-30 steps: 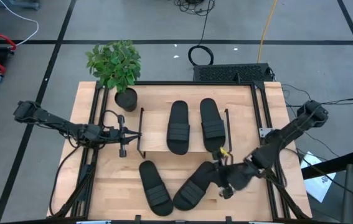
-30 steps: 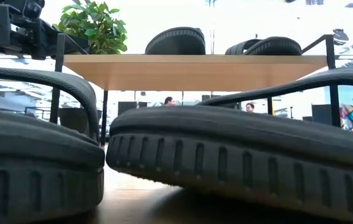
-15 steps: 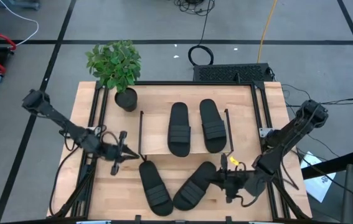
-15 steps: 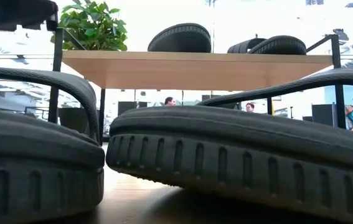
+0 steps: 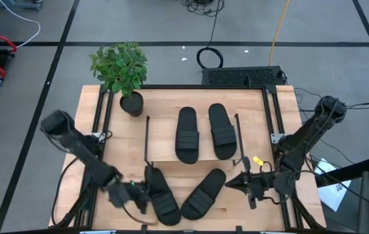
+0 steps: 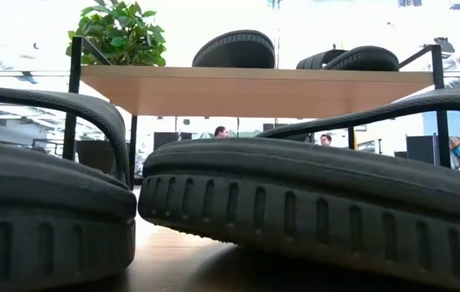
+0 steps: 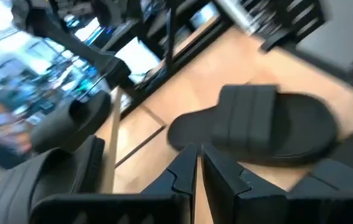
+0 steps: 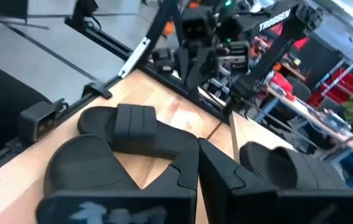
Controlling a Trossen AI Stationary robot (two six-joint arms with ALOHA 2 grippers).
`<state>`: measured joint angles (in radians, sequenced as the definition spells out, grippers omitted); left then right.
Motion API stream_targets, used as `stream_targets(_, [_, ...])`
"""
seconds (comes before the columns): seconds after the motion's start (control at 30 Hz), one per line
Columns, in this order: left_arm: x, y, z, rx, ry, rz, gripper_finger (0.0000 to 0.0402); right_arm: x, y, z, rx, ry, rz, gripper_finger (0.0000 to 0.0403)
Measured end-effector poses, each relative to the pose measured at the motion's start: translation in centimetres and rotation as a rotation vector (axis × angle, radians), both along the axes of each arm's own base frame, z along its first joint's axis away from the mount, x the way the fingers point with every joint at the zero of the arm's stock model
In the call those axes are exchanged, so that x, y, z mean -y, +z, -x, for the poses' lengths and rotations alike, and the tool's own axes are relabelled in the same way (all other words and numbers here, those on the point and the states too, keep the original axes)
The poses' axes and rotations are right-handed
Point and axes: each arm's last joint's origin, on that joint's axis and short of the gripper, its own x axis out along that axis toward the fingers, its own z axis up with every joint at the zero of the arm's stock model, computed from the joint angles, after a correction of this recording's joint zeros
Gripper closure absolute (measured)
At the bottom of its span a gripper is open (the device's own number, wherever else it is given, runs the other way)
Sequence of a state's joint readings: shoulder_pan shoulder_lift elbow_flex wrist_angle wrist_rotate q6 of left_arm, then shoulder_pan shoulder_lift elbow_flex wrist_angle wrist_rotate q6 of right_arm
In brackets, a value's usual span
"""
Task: Pick and place slides into the shelf
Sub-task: Put the right black slide under the shelf
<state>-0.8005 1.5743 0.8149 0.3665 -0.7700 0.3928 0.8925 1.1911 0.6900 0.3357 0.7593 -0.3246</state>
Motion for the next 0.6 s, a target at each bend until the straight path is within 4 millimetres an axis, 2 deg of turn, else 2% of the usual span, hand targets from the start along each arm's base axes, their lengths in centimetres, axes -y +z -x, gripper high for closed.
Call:
stream_targets(0.13, [2.8, -1.0, -2.0, -0.040, 0.096, -0.068, 0.0369, -0.4, 0.3, 0.4, 0.025, 0.024, -0.018, 0.0402])
stream_targets(0.37, [6.9, -1.7, -4.9, -0.101, 0.099, -0.115, 0.0368, -0.8, 0.4, 0.9, 0.035, 0.052, -0.018, 0.0403])
stream_targets(0.47, [7.8, -2.2, -6.0, -0.154, 0.095, -0.147, 0.0355, -1.0, 0.5, 1.1, 0.038, 0.061, -0.035, 0.0403])
stream_targets(0.6, [8.0, -2.6, -7.8, -0.194, 0.099, -0.112, 0.0308, -1.3, 0.5, 1.4, 0.028, 0.069, -0.091, 0.0403])
